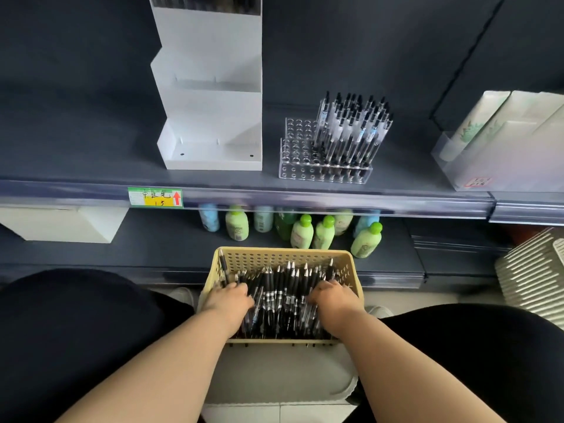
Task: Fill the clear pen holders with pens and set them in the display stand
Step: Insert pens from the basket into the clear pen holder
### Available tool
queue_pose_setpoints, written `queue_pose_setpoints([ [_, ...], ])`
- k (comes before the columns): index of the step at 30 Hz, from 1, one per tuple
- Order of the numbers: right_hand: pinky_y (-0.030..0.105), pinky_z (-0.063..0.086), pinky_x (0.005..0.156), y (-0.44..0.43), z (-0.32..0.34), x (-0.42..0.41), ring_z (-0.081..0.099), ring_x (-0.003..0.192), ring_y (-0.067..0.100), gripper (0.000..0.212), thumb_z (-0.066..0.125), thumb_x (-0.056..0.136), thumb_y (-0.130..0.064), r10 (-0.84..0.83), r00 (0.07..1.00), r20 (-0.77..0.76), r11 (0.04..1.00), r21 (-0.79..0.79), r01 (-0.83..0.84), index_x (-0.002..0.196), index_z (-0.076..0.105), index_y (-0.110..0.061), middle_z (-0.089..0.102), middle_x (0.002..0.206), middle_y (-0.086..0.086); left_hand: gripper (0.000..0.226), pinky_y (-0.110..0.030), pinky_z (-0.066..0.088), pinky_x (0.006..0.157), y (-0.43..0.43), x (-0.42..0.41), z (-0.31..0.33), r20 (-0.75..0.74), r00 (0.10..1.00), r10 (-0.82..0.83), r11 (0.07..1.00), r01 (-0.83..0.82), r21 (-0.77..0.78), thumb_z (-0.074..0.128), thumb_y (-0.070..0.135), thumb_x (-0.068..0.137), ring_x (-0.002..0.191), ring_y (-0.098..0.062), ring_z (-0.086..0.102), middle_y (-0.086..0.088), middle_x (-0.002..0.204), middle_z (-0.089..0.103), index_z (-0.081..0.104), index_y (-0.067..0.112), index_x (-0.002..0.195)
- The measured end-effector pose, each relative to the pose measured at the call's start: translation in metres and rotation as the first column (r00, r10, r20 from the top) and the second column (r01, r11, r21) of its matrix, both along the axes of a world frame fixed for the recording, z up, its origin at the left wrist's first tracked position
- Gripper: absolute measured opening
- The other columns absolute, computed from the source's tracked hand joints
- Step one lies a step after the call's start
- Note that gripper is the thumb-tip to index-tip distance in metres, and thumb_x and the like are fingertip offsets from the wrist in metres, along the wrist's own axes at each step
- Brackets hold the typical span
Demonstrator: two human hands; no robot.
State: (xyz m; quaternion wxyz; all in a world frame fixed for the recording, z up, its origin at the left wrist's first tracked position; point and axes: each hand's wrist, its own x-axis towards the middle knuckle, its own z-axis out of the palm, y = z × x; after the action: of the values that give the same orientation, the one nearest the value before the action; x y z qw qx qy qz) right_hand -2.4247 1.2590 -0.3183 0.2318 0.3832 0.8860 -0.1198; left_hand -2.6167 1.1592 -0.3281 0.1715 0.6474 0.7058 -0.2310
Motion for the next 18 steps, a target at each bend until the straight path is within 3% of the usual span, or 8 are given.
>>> queue_pose_setpoints([
  [5, 0.038, 0.036, 0.099, 0.001, -0.009, -0.009, 0.040, 0.118, 0.026, 0.055, 0.060, 0.078, 0.000, 0.140, 0.989, 0.055, 0.986, 0.079, -0.144, 0.128, 0.050, -0.020, 0.039, 0.130, 0.006, 0.051, -0.043, 0.029, 0.103, 0.009, -0.004, -0.009, -0.030, 0.985, -0.168, 0.984, 0.170, 0.058, 0.060, 0.002, 0.077, 0.125, -0.023, 0.032, -0.004, 0.131, 0.037, 0.052, 0.022, 0.124],
  [8, 0.041, 0.034, 0.102, 0.002, -0.010, -0.015, 0.038, 0.120, 0.027, 0.056, 0.064, 0.077, -0.004, 0.208, 0.973, 0.099, 0.965, 0.142, -0.221, 0.129, 0.047, -0.019, 0.039, 0.130, 0.009, 0.039, -0.040, 0.030, 0.100, 0.015, -0.009, -0.015, -0.064, 0.945, -0.321, 0.938, 0.327, 0.115, 0.060, 0.006, 0.081, 0.120, -0.023, 0.037, -0.003, 0.125, 0.045, 0.057, 0.020, 0.117],
  [10, 0.043, 0.033, 0.102, 0.002, -0.012, -0.017, 0.037, 0.121, 0.028, 0.056, 0.064, 0.078, -0.008, 0.235, 0.965, 0.118, 0.954, 0.162, -0.252, 0.130, 0.045, -0.018, 0.038, 0.132, 0.009, 0.037, -0.038, 0.032, 0.098, 0.017, -0.011, -0.017, -0.036, 0.938, -0.344, 0.925, 0.345, 0.161, 0.058, 0.006, 0.083, 0.115, -0.020, 0.042, 0.000, 0.119, 0.051, 0.055, 0.021, 0.117],
  [15, 0.042, 0.032, 0.101, 0.002, -0.016, -0.021, 0.038, 0.121, 0.028, 0.055, 0.062, 0.083, -0.016, 0.294, 0.947, 0.133, 0.933, 0.175, -0.314, 0.134, 0.041, -0.021, 0.040, 0.133, 0.008, 0.014, -0.030, 0.038, 0.094, 0.024, -0.008, -0.014, 0.211, 0.955, -0.209, 0.926, 0.124, 0.357, 0.047, 0.027, 0.094, 0.107, -0.012, 0.050, 0.009, 0.112, 0.054, 0.050, 0.026, 0.108],
  [18, 0.041, 0.030, 0.101, 0.002, -0.018, -0.021, 0.038, 0.121, 0.028, 0.053, 0.060, 0.085, -0.019, 0.332, 0.932, 0.148, 0.914, 0.195, -0.356, 0.135, 0.040, -0.022, 0.043, 0.131, 0.008, 0.018, -0.027, 0.044, 0.083, 0.025, -0.007, -0.011, 0.287, 0.955, -0.071, 0.902, -0.061, 0.427, 0.039, 0.036, 0.097, 0.104, -0.009, 0.050, 0.013, 0.113, 0.054, 0.048, 0.029, 0.110],
])
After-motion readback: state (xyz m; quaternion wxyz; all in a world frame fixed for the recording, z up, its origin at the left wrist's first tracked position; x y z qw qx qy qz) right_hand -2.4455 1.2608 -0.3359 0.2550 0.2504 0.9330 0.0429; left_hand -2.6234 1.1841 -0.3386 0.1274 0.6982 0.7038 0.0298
